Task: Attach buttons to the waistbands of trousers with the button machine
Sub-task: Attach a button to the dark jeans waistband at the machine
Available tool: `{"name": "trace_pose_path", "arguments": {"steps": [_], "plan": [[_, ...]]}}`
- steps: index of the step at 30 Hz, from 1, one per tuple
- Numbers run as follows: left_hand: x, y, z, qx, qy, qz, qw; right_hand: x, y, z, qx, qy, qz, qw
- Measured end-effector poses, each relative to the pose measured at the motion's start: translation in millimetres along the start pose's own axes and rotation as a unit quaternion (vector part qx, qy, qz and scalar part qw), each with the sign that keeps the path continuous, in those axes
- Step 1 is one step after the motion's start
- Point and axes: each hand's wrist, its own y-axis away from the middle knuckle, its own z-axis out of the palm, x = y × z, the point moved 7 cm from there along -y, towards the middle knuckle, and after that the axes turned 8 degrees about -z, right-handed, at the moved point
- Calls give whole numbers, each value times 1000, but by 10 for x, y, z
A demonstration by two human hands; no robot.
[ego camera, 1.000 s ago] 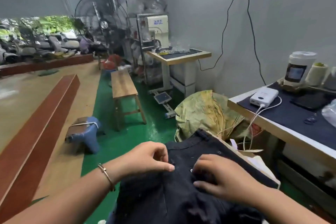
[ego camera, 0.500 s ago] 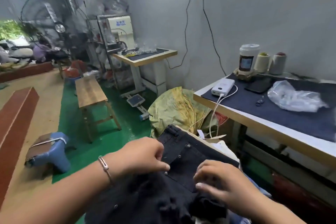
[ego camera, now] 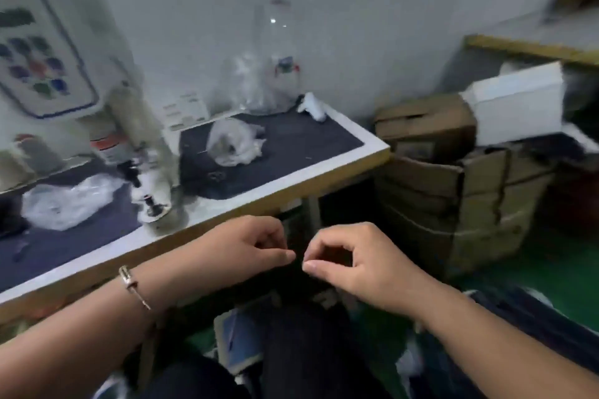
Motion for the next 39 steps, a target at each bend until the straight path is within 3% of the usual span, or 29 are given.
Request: {"name": "trace_pose_path", "arguments": {"steps": [4,7,9,11,15,18,21,26,32,36,39], "plan": [[877,-607,763,-88,-29,93,991,586,1063,-1141,168,98,156,968],[1368,-850,1423,-118,-4,164,979,978,2160,-1669,294,146,296,897],[1549,-940,1922,-160,-9,187,969,1188,2831,-1743,337,167,388,841],[1588,-1012,2424,-215,-28,174,961,1353,3295,-1637,323,200,463,801],[1516,-1023,3186,-305,-39,154,939,1637,3676,-1228,191,302,548,756],[1489,-983,3486,-366,-44,155,917,1819,3805,-1083,184,300,578,736],[1489,-1044,3599,-366,-78,163,913,1917,3929,-1145,171,305,600,720],[1489,-1135,3611,-384,-17,116,916,1912,3939,-1244,157,347,591,711],[1486,-1209,3559,-326,-9,126,937,1890,3906,-1258,140,268,600,740],[1522,-1232,3427,-287,-16,144,947,1784,3766,-1335,198,160,529,810],[1667,-1241,3236,-254,-9,183,950,1562,3464,-1410,177,69,460,867]]}}
